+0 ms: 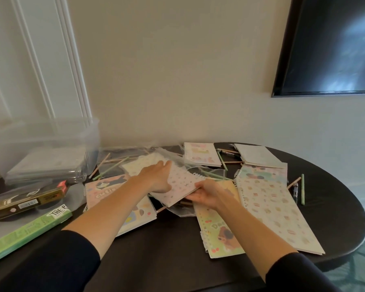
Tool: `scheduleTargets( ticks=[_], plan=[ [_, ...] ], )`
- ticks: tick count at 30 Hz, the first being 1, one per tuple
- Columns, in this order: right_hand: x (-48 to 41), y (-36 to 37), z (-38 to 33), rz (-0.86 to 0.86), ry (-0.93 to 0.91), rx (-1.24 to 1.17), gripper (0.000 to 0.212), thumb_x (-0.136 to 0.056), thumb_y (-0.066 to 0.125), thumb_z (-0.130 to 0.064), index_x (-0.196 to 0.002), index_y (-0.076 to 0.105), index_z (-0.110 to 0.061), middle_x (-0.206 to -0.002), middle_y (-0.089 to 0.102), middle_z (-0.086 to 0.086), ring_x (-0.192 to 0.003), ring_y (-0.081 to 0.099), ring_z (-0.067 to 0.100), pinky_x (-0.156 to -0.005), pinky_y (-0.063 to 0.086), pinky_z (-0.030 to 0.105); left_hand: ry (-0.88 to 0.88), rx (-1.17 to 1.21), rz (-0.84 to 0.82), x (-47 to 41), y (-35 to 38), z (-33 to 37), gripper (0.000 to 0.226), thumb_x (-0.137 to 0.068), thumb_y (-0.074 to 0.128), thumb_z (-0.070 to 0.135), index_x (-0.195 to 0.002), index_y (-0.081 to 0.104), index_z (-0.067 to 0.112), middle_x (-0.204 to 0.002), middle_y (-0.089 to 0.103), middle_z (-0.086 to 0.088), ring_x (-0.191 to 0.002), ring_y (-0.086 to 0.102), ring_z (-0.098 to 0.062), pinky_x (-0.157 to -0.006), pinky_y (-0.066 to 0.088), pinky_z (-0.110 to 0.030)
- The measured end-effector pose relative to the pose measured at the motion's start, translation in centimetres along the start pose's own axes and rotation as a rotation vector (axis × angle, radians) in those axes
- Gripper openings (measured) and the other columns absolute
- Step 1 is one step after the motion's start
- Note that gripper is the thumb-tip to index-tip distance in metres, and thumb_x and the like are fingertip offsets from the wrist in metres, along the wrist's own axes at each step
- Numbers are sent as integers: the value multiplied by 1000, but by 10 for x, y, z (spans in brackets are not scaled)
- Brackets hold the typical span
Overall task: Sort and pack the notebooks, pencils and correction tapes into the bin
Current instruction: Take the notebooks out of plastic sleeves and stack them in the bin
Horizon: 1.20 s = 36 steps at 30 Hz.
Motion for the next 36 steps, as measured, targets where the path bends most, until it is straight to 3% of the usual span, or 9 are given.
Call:
scheduleTargets(
  ticks=[2,4,13,16,20,27,32,34,36],
  plan=[
    [-4,0,-3,10,-13,35,38,-96,25,7,-132,37,3,-129,51,22,-120,50,38,-92,43,49,-4,15,116,-9,-5,7,65,-90,45,15,-145,11,15,-144,26,-12,-120,38,-30,-80,38,-34],
    [-8,0,-6,12,-27,63,37,-96,25,9,-131,37,3,-130,51,22,-119,51,38,-97,42,49,7,42,238,-17,-12,18,59,-91,37,7,-146,14,11,-146,27,-13,-127,33,-30,-91,36,-37],
    [-31,25,-15,-62,-128,-39,37,-95,27,10,-128,41,1,-125,53,23,-111,55,40,-78,51,45,65,263,465,-34,-24,24,28,-97,36,11,-120,50,7,-109,61,-18,-93,57,-30,-79,45,-41],
    [-44,40,-17,-72,-196,-59,35,-95,28,11,-126,42,1,-111,58,22,-90,61,34,-64,57,39,117,393,516,-31,-30,20,29,-98,34,18,-116,53,6,-107,63,-17,-84,53,-22,-75,42,-37],
    [-57,51,-17,-29,-237,-59,30,-98,25,5,-110,51,-3,-83,58,14,-70,59,22,-45,53,27,124,542,471,-34,-27,12,28,-100,33,23,-98,57,10,-93,59,-11,-89,55,-23,-71,34,-31],
    [-76,49,-8,-20,-219,19,46,-97,31,2,-141,32,-9,-115,56,19,-75,63,22,-54,54,33,137,636,418,-43,-16,2,36,-100,34,25,-125,56,14,-126,59,-8,-117,52,-24,-84,32,-23],
    [-81,37,-11,107,-203,274,21,-95,46,-5,-111,57,2,-83,64,13,-69,66,20,-56,57,29,163,656,353,-50,-8,2,35,-99,33,20,-110,63,5,-110,64,-14,-104,57,-27,-80,35,-30],
    [-82,30,-13,147,-177,377,14,-93,51,-6,-101,58,2,-85,63,14,-75,65,24,-65,58,30,154,655,330,-52,-8,0,35,-99,34,21,-115,62,8,-116,63,-13,-109,55,-27,-85,36,-31],
    [-78,35,-14,93,-163,333,12,-91,50,0,-102,56,1,-79,58,10,-69,60,19,-55,56,21,139,655,273,-53,-3,1,35,-99,34,23,-124,58,16,-128,57,-9,-117,51,-24,-96,34,-32]
  ],
)
Point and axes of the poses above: each hand's wrist, its own x-axis away from the middle knuckle, its own y-axis out of the palm, z = x × y, the point moved 10 cm from there along -x, towards the middle knuckle
